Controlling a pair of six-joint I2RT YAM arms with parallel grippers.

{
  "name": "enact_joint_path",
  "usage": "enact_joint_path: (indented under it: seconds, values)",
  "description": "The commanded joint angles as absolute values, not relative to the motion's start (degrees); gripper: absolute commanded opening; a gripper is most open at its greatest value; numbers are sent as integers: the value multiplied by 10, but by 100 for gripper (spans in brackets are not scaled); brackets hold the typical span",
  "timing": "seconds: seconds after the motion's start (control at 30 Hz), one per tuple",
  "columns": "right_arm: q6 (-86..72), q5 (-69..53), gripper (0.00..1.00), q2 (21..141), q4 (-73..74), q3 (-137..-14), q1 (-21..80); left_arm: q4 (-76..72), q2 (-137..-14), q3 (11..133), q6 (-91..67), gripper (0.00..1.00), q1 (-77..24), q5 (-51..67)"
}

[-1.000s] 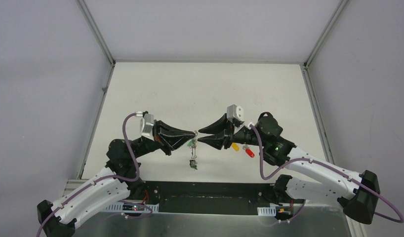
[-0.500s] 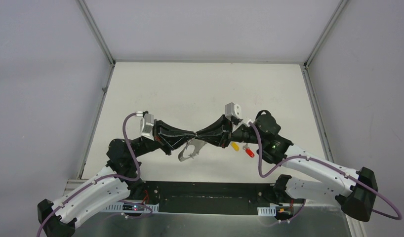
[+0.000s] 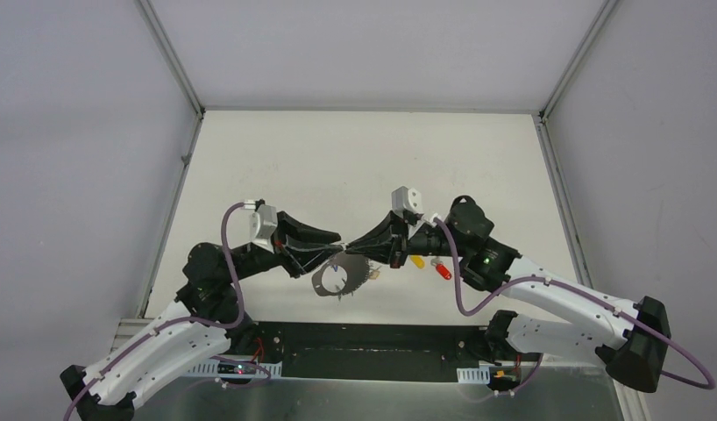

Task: Put the keys on the keyring

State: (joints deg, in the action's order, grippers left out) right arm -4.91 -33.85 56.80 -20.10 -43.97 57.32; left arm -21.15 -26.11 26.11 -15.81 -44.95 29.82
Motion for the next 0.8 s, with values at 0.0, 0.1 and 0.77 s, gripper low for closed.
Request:
enact_joint_path:
  seconds: [0.0, 0.1, 0.77]
  values:
    - [-9, -316, 0, 556, -117, -493, 571, -44, -228, 331, -53, 35, -455, 307]
    - [25, -324, 0, 560, -28, -527, 571, 63, -231, 373, 27, 38, -455, 308]
    - [139, -413, 0, 608, 215, -626, 571, 285, -447, 562, 236, 35, -455, 467]
